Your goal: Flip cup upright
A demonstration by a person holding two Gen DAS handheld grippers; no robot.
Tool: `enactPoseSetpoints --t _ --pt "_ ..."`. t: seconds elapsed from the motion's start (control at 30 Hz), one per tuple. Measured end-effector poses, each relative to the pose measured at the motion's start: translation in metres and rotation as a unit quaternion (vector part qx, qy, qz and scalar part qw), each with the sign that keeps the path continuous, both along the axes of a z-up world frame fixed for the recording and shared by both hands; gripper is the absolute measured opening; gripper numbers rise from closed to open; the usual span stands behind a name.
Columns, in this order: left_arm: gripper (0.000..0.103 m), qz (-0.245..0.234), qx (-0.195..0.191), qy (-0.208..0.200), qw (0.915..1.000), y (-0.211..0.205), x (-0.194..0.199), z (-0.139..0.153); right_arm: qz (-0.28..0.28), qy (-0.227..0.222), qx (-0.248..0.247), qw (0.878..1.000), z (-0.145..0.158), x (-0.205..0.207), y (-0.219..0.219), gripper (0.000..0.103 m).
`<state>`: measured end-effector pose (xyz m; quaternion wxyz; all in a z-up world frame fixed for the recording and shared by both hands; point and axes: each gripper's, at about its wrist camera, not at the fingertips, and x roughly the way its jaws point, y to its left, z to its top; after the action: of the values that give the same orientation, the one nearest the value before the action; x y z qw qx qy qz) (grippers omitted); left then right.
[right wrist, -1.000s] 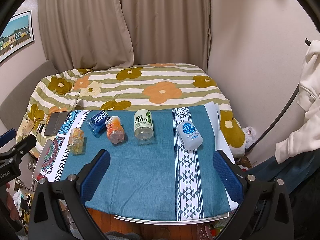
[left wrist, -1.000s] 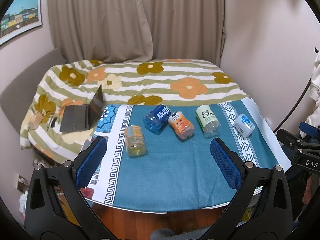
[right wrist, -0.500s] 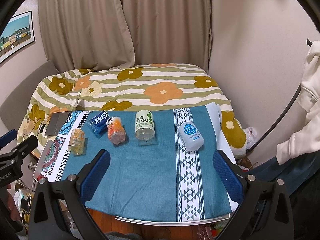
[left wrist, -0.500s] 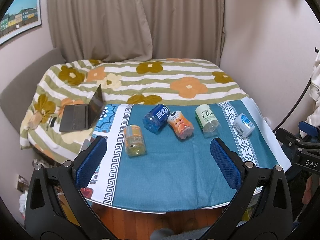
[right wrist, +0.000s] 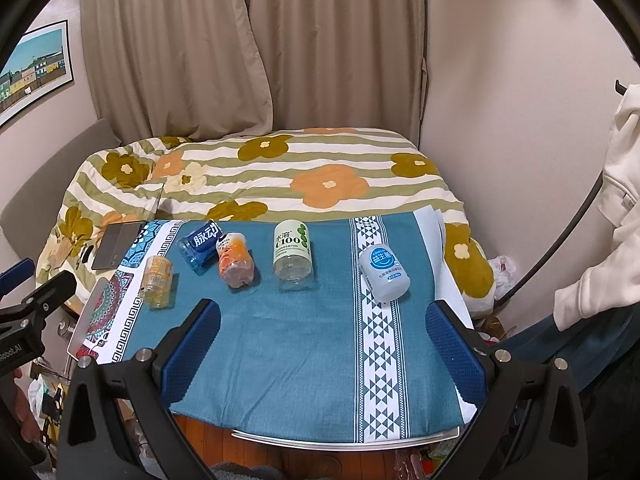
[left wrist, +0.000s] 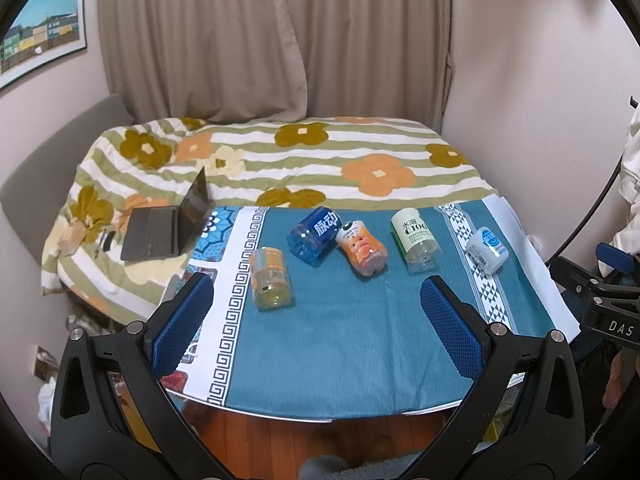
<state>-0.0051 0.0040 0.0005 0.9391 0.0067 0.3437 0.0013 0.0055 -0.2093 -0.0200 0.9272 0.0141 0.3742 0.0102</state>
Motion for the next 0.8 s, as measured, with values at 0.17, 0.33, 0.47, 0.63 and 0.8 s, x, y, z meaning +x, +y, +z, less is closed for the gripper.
enactPoseSetpoints --t 0.17,0.33,0.47,0.63,0.8 --pt "0.103 0.005 -0.001 -0.003 1.0000 -0.001 -0.008 0.002 0.007 -0.003 0.003 1.000 0.002 -0.003 -0.002 0.102" --pt "0.103 0.012 0.004 -0.008 0.9999 -0.006 -0.008 0.012 0.020 -0.006 0.009 1.000 0.007 0.001 -0.009 0.102" --pt "0.103 0.017 0.009 -0.010 0.9998 -0.008 -0.001 0.017 0.040 -0.004 0.013 0.999 0.008 0.009 -0.015 0.102" --pt "0.103 0.006 0.026 0.004 0.9996 -0.007 0.022 0.014 0.060 0.001 0.017 0.998 0.000 0.030 -0.020 0.102" --pt "0.103 -0.018 0.036 0.031 0.9987 0.001 0.062 0.003 0.060 0.016 0.020 0.998 -0.010 0.053 -0.016 0.102"
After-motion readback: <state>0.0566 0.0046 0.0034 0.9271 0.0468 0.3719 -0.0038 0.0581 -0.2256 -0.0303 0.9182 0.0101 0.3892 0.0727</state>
